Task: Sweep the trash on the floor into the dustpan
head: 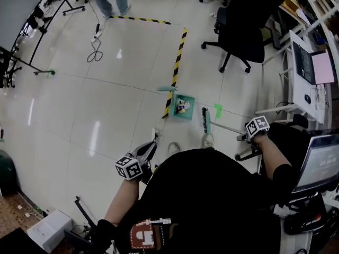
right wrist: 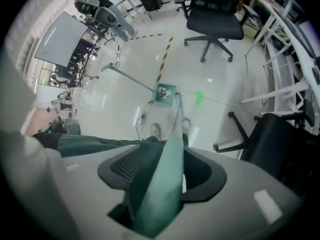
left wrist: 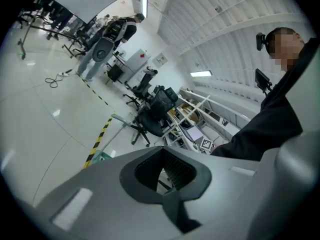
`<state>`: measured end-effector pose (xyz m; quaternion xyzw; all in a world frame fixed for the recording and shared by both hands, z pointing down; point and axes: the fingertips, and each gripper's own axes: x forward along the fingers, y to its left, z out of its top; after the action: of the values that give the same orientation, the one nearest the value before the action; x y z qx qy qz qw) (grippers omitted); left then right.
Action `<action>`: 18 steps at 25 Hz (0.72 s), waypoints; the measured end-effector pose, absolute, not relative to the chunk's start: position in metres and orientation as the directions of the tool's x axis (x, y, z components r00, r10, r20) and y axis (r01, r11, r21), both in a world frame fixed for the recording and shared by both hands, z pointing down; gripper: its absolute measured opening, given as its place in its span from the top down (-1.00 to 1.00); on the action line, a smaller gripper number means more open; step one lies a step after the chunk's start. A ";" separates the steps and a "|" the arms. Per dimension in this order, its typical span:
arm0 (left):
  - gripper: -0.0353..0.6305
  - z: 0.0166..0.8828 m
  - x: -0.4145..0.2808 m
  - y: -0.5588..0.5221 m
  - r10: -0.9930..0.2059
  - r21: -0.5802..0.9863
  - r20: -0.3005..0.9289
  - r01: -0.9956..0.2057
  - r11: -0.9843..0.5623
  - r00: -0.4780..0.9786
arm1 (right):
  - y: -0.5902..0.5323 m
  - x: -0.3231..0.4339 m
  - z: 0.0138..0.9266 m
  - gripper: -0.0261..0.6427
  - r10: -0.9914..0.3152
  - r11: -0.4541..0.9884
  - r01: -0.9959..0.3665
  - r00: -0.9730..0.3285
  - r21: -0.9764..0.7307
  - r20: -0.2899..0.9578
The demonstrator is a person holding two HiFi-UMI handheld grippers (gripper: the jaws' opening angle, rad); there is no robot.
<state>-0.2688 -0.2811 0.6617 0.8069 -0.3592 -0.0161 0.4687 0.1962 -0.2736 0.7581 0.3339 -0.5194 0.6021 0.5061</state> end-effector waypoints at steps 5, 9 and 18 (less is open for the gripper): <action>0.90 0.638 -0.223 -0.296 -0.482 0.753 0.261 -0.489 -0.441 0.836 | -0.220 0.209 0.727 0.18 0.157 -0.037 -0.945 -0.326 -0.324 0.932; 0.90 0.613 -0.185 -0.279 -0.422 0.726 0.246 -0.454 -0.517 0.873 | -0.176 0.223 0.709 0.17 0.077 -0.073 -0.927 -0.373 -0.368 0.925; 0.90 0.592 -0.089 -0.137 -0.404 0.696 0.226 -0.437 -0.570 0.887 | -0.044 0.270 0.693 0.17 -0.070 -0.050 -0.892 -0.446 -0.450 0.892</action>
<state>-0.0887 -0.1373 0.5919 0.8857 -0.2372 0.0207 0.3985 0.2699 -0.0443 0.6927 0.4012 -0.5992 0.6032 0.3407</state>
